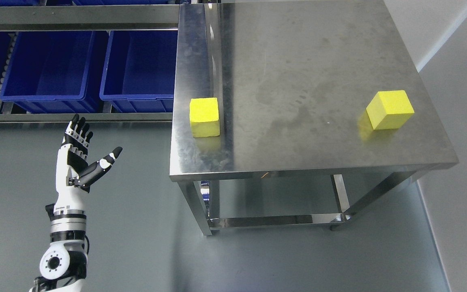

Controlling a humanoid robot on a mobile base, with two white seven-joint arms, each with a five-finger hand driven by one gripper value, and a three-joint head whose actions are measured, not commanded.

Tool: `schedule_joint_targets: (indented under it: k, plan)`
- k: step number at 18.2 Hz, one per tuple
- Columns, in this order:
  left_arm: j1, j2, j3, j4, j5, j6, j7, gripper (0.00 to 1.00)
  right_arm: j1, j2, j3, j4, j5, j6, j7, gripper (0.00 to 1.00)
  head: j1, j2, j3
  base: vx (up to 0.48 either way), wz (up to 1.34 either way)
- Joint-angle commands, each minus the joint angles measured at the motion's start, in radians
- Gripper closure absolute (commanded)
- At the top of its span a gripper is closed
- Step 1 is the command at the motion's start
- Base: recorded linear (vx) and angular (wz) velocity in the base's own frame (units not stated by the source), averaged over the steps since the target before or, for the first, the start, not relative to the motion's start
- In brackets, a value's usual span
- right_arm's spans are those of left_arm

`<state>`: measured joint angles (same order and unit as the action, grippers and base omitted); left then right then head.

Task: Move yellow foam block to right shelf middle
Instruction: 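Raise the left hand toward the nearer yellow foam cube on the table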

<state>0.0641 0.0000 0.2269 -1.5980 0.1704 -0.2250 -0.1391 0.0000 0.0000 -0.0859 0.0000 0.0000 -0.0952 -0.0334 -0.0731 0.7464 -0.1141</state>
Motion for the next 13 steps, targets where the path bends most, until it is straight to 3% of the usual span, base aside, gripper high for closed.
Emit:
schedule_joint_targets:
  k: [1, 5, 13]
  plan:
    - [-0.012, 0.017, 0.008, 0.003, -0.018, 0.004, -0.004, 0.0, 0.002, -0.017, 0.0, -0.017, 0.003, 0.0, 0.0, 0.0, 0.0, 0.0, 0.0, 0.0, 0.0]
    - [-0.029, 0.017, 0.012, 0.003, -0.019, 0.001, -0.017, 0.0, 0.002, -0.017, 0.0, -0.017, 0.003, 0.0, 0.0, 0.0, 0.0, 0.0, 0.0, 0.0, 0.0]
    - [-0.23, 0.021, -0.038, -0.014, -0.02, 0.004, -0.108, 0.0, 0.002, -0.017, 0.0, -0.017, 0.003, 0.0, 0.0, 0.0, 0.0, 0.0, 0.0, 0.0, 0.0]
